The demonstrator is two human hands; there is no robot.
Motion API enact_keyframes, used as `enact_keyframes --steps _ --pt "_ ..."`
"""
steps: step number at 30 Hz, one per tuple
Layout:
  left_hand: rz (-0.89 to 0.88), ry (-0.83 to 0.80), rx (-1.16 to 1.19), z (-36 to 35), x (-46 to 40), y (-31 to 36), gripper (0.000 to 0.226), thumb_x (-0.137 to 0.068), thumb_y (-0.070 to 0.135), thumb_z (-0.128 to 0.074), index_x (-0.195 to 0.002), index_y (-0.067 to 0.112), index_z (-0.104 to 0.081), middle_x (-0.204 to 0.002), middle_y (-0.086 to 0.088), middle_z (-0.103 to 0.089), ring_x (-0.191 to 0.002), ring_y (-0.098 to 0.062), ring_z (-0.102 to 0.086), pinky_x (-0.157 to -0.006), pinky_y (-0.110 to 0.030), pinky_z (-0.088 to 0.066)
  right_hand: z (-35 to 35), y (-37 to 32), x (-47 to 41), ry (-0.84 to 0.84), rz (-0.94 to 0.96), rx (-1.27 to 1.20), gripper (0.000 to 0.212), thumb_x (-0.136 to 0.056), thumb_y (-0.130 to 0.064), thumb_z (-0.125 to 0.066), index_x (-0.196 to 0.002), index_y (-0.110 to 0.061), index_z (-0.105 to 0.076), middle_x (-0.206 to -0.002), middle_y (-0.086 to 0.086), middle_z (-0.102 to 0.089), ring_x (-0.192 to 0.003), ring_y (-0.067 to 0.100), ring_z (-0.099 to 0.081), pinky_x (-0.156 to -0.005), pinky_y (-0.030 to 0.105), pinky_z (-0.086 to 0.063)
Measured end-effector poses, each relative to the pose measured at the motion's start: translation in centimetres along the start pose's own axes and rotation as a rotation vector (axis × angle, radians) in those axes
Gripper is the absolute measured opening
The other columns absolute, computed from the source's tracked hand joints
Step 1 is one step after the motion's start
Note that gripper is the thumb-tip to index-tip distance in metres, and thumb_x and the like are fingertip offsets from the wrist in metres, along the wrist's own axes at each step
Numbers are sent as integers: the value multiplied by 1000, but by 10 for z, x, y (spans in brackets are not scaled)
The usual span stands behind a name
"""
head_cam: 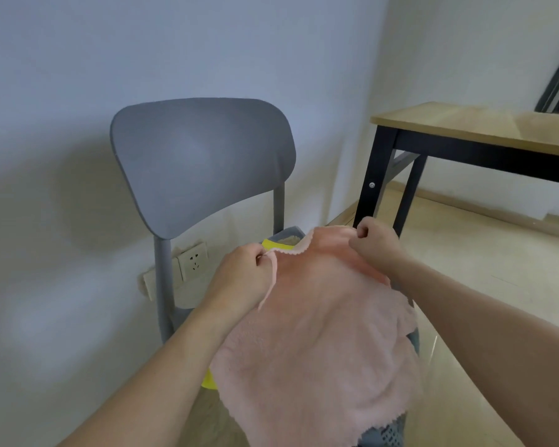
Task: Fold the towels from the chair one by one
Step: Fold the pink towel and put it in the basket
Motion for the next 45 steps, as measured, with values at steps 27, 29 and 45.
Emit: enact_keyframes --steps 27,29,45 --pt "-311 -22 472 105 203 102 24 -90 10 -64 -74 27 -69 -68 10 -70 -66 -3 -64 -67 -16 -49 70 -61 290 -278 -158 -943 23 -90 5 -46 -81 -13 -57 -66 6 -44 -56 15 -41 -47 22 -39" --pt "-325 51 417 109 202 99 20 -88 21 -67 -71 31 -68 -71 10 -64 -63 -3 -55 -61 -13 -42 75 -63 288 -260 -102 -907 23 -88 8 -53 -78 -13 -57 -69 10 -45 -60 19 -41 -52 25 -39" --pt "-304 -80 368 73 197 98 23 -84 28 -70 -69 11 -65 -62 -12 -59 -57 -10 -48 -55 -24 -43 96 -86 298 -120 168 -731 22 -84 5 -58 -96 -9 -71 -105 1 -70 -99 26 -65 -92 47 -53"
Point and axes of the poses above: each hand's wrist, its own x-axis away from the middle knuckle, its own z-axis out of the back of the hand, y = z × x, the point moved 6 cm from there along -x, towards the middle knuckle
